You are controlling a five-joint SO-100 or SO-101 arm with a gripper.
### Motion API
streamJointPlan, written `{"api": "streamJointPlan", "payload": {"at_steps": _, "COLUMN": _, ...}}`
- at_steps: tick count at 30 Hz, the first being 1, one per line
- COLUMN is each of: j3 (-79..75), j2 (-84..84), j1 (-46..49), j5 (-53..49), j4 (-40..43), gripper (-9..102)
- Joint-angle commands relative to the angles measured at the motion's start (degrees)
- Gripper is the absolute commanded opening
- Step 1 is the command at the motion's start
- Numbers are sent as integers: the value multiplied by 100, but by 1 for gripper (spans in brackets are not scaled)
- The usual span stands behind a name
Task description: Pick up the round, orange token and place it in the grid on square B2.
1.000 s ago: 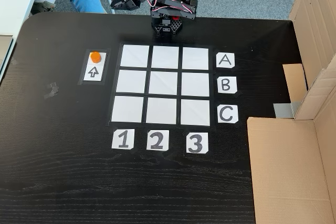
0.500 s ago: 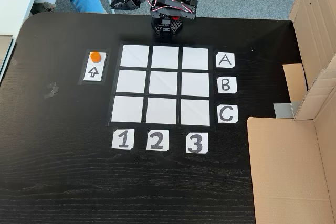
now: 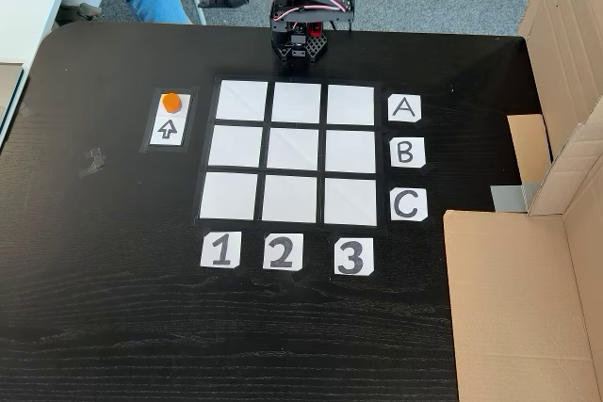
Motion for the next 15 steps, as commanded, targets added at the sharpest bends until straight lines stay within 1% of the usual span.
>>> {"api": "streamJointPlan", "payload": {"at_steps": 1, "j3": -1072, "j2": -765, "j1": -62, "j5": -35, "j4": 185, "gripper": 13}}
{"api": "streamJointPlan", "payload": {"at_steps": 2, "j3": -1336, "j2": -1028, "j1": -62, "j5": -35, "j4": 308, "gripper": 15}}
{"api": "streamJointPlan", "payload": {"at_steps": 5, "j3": -2250, "j2": -1898, "j1": -18, "j5": -35, "j4": 809, "gripper": 31}}
{"api": "streamJointPlan", "payload": {"at_steps": 7, "j3": -2883, "j2": -2452, "j1": -26, "j5": -35, "j4": 1204, "gripper": 38}}
{"api": "streamJointPlan", "payload": {"at_steps": 15, "j3": -5265, "j2": -4676, "j1": -352, "j5": -44, "j4": 2698, "gripper": 51}}
